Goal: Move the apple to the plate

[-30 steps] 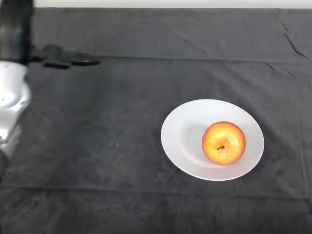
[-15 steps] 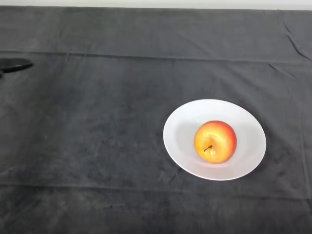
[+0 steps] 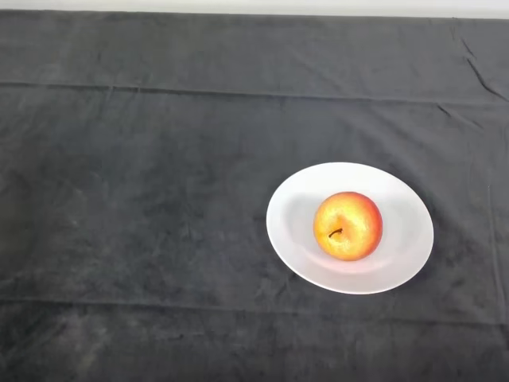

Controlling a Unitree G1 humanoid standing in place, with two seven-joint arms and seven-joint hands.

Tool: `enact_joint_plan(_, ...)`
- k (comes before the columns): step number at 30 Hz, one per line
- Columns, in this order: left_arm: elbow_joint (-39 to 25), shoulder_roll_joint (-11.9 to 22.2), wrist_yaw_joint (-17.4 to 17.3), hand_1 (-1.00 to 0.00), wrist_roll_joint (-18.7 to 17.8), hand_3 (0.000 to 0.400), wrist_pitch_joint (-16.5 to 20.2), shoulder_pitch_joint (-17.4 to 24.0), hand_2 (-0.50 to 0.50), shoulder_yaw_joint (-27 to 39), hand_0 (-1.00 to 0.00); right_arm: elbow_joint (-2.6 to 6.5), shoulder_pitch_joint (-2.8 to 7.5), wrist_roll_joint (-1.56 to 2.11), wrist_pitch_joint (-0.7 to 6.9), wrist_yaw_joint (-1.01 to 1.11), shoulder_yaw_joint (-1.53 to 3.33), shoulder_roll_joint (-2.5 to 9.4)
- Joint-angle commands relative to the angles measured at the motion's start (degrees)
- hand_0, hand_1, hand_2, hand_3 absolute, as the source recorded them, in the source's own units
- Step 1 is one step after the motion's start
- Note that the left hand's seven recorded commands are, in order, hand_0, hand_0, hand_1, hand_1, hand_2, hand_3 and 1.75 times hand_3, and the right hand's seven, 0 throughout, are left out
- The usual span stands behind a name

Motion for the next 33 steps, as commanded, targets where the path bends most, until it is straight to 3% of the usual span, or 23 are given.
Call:
enact_joint_plan(1,-1.14,3.83,0.94,0.00,1.48,0.000,0.01,2.43,0.00,1.75,0.00,-1.22,0.65,0.56,0.16,-0.42,-0.26,-1.32)
enact_joint_plan(33,-2.04,0.65,0.18,0.00,6.18,0.000,2.63,1.95,0.00,7.67,0.00,-1.42,0.70,0.56,0.19,-0.53,-0.23,-1.24)
